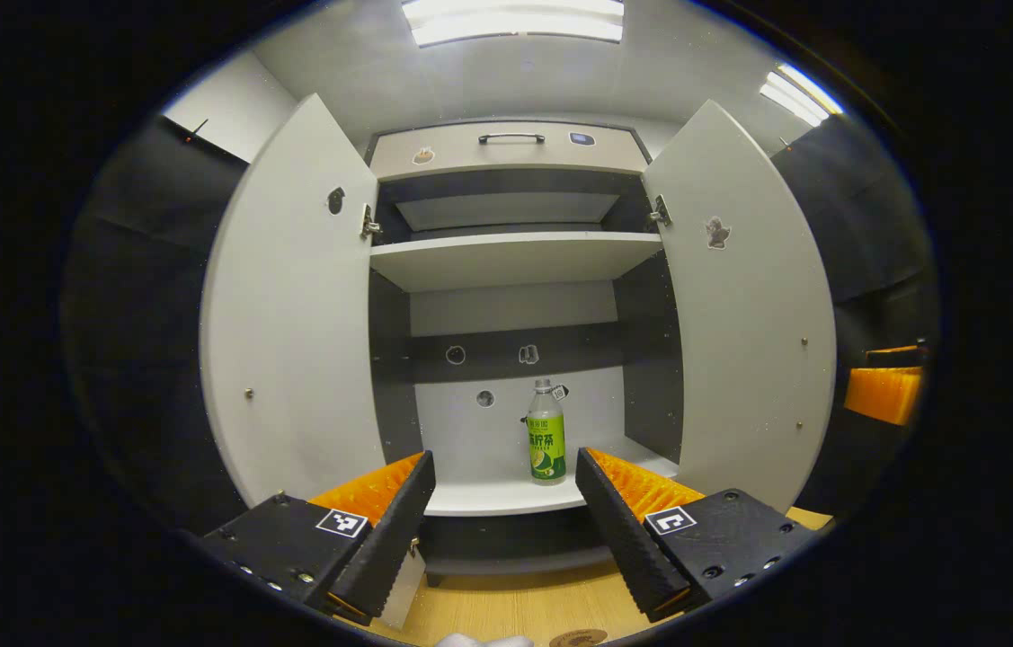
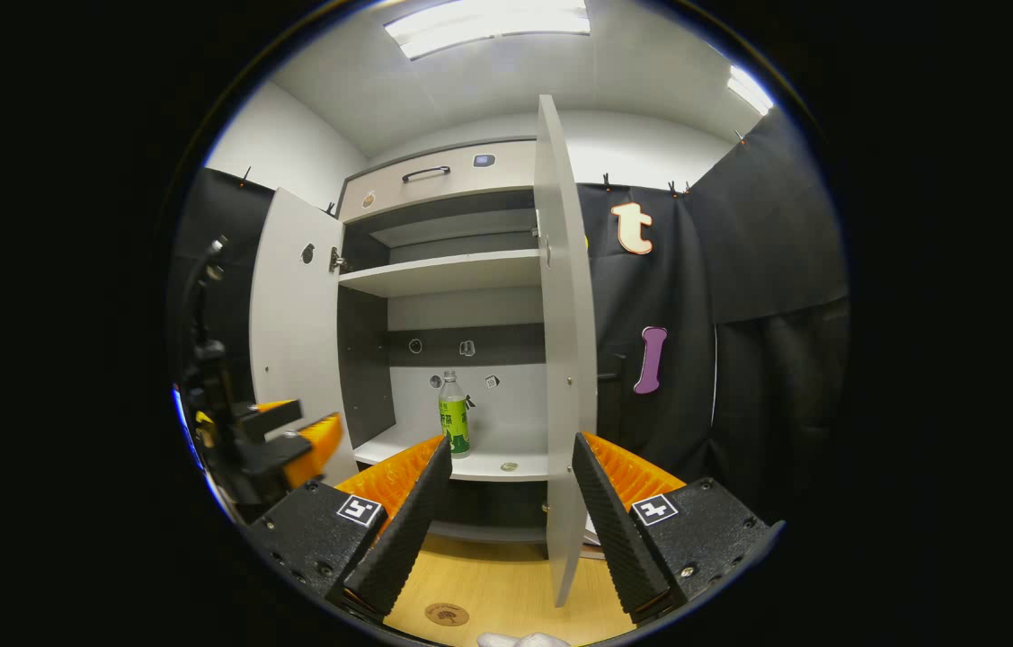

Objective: Grasp the bottle in the cabinet with the left hand and place it on the coaster, then close the right door with the right hand and the left door with the left hand.

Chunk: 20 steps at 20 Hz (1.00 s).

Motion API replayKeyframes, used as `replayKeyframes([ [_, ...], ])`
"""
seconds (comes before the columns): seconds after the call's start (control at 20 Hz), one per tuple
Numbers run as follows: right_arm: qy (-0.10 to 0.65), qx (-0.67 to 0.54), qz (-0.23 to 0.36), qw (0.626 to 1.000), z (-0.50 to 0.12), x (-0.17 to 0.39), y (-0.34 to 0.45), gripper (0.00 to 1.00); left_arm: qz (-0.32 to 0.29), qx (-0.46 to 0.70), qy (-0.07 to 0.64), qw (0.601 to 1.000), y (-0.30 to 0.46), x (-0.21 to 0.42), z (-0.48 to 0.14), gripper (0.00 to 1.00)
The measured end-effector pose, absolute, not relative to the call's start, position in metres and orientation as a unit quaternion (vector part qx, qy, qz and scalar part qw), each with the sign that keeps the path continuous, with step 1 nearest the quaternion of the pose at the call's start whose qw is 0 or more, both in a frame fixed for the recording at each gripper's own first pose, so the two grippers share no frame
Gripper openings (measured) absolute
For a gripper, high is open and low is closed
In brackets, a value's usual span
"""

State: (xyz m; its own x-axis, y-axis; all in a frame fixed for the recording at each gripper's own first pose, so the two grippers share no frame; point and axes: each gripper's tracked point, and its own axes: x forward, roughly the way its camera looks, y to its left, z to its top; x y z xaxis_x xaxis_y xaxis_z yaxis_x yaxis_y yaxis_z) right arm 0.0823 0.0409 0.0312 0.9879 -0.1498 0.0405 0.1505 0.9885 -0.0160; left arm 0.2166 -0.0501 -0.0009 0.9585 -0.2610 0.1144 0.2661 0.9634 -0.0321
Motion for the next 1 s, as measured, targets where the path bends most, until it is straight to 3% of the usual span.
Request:
replayKeyframes([
  [0.15, -0.017, -0.034, -0.112, 0.993, 0.029, 0.091, 0.04, 0.83, -0.16, -0.041, -0.061, 0.984, -0.08, 0.279, 0.003, 0.96],
  [0.45, 0.002, -0.045, -0.133, 0.99, 0.023, 0.108, 0.049, 0.84, -0.145, -0.042, -0.078, 0.985, -0.127, 0.391, 0.011, 0.96],
  [1.0, 0.019, -0.082, -0.162, 0.983, 0.027, 0.126, 0.036, 0.83, -0.113, -0.039, -0.031, 0.992, -0.178, 0.489, -0.041, 0.96],
])
